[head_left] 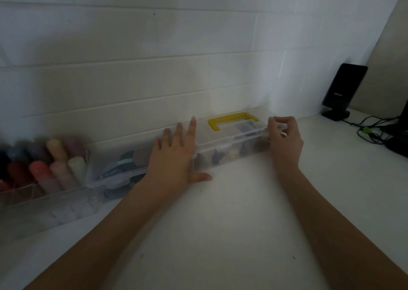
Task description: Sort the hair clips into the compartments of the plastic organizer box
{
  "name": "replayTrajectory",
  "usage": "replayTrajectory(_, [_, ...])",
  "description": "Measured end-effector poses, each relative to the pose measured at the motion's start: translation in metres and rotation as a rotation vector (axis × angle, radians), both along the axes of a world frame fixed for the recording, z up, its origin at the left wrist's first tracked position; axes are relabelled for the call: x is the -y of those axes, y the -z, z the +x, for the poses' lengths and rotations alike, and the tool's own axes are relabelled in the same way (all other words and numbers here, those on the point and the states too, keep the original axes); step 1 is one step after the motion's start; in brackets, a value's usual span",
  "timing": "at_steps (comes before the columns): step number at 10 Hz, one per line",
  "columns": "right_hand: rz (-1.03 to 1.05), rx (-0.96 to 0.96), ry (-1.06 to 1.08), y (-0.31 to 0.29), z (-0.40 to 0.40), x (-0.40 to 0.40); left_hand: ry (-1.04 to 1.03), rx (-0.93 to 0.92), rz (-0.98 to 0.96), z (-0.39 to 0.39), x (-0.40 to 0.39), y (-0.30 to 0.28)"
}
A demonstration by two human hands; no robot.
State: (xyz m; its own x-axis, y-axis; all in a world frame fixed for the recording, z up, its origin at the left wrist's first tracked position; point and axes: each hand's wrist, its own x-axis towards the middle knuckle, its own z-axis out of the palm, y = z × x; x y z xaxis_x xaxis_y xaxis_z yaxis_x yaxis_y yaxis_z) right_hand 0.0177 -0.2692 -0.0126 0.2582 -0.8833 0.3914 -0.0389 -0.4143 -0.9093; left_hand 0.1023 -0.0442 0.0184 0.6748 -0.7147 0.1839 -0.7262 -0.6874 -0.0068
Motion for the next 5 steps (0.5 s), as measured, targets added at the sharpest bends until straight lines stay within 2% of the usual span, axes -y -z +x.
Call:
replayTrajectory(1, [-0.053, -0.082, -0.027, 0.002, 0.001, 0.001, 0.023, 0.078, -0.172, 0.000, 0.002, 0.005])
replayTrajectory(2, [-0.103, -0.159, -0.100, 0.002, 0.007, -0.004, 0.022, 0.026, -0.188, 0.000, 0.007, 0.004])
replayTrajectory(3, [-0.081, -0.258, -0.070, -0.002, 0.009, -0.009, 0.011, -0.026, -0.091, 0.003, 0.007, 0.001])
replayTrajectory(4, [-0.194, -0.506, 0.046, -0.011, 0.004, -0.012, 0.049, -0.139, -0.092, 0.004, 0.005, -0.005])
replayTrajectory(5, [-0.182, -0.626, -0.022, -0.035, 0.000, -0.001, 0.115, -0.271, -0.090, 0.006, -0.004, -0.032])
